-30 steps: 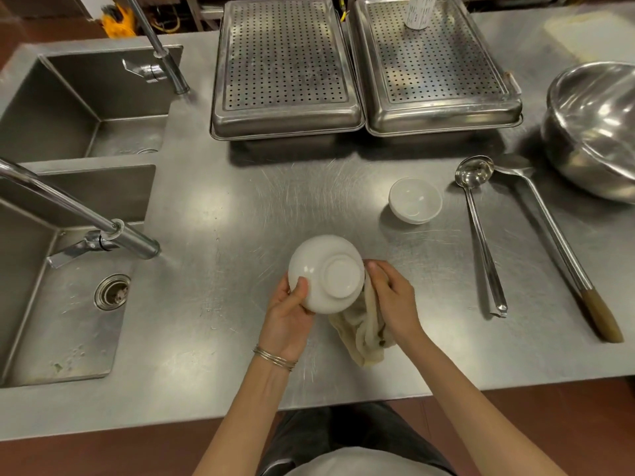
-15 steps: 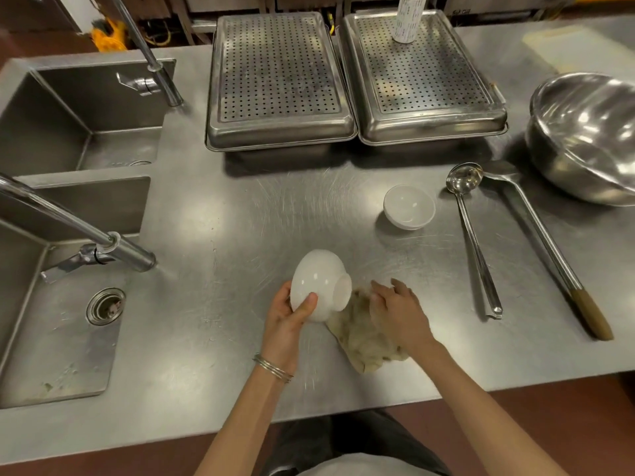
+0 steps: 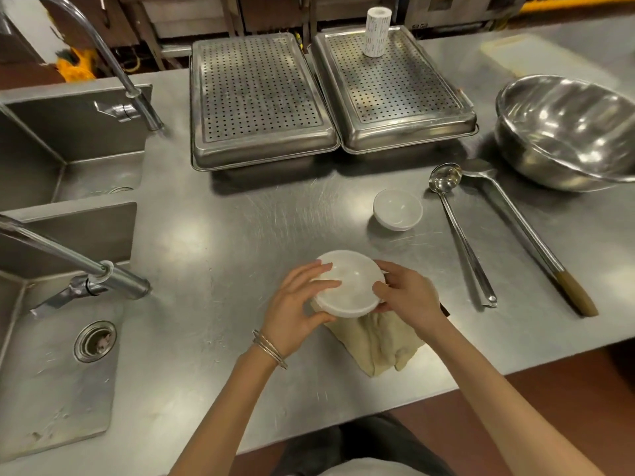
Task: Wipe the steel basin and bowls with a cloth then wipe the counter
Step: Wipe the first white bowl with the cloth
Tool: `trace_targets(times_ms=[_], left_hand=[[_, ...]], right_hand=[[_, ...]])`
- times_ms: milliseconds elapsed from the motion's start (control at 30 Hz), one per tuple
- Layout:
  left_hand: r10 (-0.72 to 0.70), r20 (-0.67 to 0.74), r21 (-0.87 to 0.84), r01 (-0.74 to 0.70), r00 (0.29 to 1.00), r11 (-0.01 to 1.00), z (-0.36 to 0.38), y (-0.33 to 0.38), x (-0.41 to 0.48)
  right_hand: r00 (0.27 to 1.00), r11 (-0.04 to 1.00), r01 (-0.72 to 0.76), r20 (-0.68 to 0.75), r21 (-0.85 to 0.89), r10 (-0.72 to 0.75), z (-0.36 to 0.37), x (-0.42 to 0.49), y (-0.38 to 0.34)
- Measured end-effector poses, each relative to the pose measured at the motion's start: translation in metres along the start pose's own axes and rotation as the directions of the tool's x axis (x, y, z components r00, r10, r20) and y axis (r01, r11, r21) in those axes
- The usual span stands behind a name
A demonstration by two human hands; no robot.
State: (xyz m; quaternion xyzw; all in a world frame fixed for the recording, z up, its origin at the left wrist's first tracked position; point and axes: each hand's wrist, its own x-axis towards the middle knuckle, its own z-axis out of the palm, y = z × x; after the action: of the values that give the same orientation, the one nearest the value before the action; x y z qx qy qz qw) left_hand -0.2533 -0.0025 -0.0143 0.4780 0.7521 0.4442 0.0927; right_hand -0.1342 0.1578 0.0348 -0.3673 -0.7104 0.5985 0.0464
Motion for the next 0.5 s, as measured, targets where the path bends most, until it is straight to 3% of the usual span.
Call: trace_targets(times_ms=[133,200,500], left_hand=[[-0.250,0.052,-0.135,0.255,0.967,0.957,0.004,0.007,-0.001],[-0.309,0.102,-0.183,0.323,0.946,0.929,0.004,0.010,0.003],[-0.190,0.229,-0.154,0.228,0.955,0.961,0.031,0.029,0.055]], right_hand=[[0.991,0.992,0.082,-0.097,-0.096,-0.091,-0.002,0.000,0.008],[0.983,0.979,0.104,-0.134,-0.176,-0.129,-0.009,-0.001,0.010],[0.952,0.992,0.104,-0.282,-0.075,-0.121,-0.067,-0.003,0.005]])
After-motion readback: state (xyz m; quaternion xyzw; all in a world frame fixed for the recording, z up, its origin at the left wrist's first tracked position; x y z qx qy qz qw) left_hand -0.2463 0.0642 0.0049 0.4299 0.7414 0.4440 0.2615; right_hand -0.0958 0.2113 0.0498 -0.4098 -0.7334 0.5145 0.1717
